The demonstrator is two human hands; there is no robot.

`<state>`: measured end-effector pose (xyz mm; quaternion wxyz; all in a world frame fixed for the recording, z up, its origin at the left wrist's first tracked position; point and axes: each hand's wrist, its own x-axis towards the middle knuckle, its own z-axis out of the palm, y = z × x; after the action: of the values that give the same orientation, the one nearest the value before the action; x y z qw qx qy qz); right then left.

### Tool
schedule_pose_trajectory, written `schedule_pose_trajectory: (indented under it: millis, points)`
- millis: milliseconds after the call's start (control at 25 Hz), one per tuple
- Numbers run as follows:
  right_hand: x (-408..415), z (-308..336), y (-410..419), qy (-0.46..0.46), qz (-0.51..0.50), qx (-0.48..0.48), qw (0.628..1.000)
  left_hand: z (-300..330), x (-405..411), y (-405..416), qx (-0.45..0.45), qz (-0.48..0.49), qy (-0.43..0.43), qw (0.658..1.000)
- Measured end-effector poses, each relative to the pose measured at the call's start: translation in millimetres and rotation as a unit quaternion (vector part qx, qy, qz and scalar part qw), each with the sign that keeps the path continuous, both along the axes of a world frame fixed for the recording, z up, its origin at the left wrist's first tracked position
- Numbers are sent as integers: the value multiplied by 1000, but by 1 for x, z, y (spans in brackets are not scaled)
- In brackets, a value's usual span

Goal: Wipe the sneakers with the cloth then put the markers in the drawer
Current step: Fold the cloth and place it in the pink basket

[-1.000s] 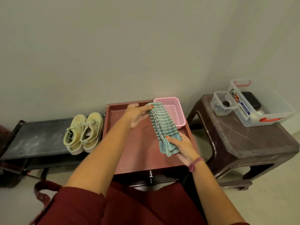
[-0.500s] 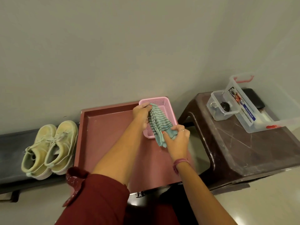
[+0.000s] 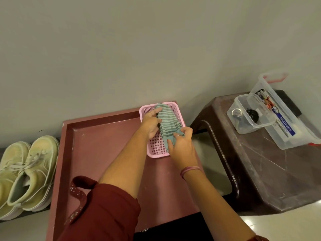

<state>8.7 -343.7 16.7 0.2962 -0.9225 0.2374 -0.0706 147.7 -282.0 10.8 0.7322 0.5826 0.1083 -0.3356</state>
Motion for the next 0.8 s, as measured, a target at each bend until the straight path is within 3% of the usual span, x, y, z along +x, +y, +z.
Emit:
schedule_pose_trajectory:
  millis: [120,240,360,440,560,640,800]
  points:
    - [4,-13,-2,84,42,-146,985,-16,0,-4,59,-21,-20,998]
    - [5,-20,-5,130,48,-246,959,-31,3,-8,213,-63,-142,965]
    - [2,-24,-6,105,41,-317,942,-34,7,-12,370,-129,-274,878]
    - [2,-28,-7,95,51,-332,937,-30,8,-15,446,-211,-290,820]
    - [4,-19,-6,163,96,-281,941,-28,12,-15,549,-335,-327,693]
    - [8,-14,-5,199,114,-262,937,-25,14,-11,567,-318,-335,683]
    - [5,-5,-4,224,140,-255,930,2,4,8,485,-224,-423,732]
